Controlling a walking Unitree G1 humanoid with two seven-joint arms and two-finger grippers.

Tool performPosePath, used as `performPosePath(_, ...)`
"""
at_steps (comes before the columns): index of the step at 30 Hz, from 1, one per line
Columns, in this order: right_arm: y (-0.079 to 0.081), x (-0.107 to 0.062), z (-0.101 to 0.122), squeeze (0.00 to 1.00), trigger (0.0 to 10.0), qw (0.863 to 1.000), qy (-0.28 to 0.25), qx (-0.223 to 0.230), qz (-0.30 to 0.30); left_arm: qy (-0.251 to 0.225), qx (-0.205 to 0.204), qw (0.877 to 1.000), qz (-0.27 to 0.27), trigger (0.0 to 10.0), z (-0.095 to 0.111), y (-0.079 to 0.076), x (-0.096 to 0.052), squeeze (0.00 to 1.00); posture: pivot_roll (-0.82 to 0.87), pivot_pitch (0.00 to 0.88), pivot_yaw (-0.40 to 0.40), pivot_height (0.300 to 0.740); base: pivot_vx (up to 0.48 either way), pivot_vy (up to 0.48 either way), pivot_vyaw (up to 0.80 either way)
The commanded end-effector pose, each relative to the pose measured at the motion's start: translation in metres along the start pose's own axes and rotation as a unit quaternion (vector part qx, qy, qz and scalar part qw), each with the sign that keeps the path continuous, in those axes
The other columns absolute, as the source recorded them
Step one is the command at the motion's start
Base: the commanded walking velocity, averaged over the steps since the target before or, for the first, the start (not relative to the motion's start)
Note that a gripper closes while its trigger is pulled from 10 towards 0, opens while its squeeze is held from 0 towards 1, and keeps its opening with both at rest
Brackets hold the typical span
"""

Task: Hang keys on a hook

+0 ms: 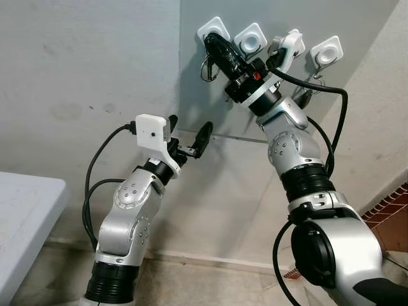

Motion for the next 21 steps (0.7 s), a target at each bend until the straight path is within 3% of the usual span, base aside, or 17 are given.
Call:
performPosePath(1, -0.002, 0.006, 0.012, 0.00, 10.0, 1.000, -0.015, -0.014, 0.008, -0.010, -0.001, 1.000, -0.008, 10.0, 0.006, -0.006, 0.002, 0.00, 0.02, 0.056, -0.096, 0.740, 0.000, 0.000, 0.00)
performPosePath(11, 0.015, 0.012, 0.010, 0.00, 10.0, 0.998, -0.015, 0.004, 0.069, -0.013, -0.005, 1.000, -0.007, 10.0, 0.008, -0.006, 0.003, 0.00, 0.02, 0.055, -0.097, 0.740, 0.000, 0.000, 0.00)
performPosePath(21, 0.021, 0.012, 0.007, 0.00, 10.0, 0.995, 0.000, 0.009, 0.095, -0.013, -0.007, 1.000, -0.006, 10.0, 0.008, -0.006, 0.003, 0.00, 0.02, 0.058, -0.098, 0.740, 0.000, 0.000, 0.00)
Point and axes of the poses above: a point about 5 cm out from each wrist's last joint towards the gripper, its own x axis pointing out of the wrist towards the gripper, its own z axis along the axis of the wrist's last joint, y = z × x, the point moved 3 cm from there along x, pointing out of the wrist towards the gripper, and after that the axes turned 7 degrees about -x, right-handed, at the moved point
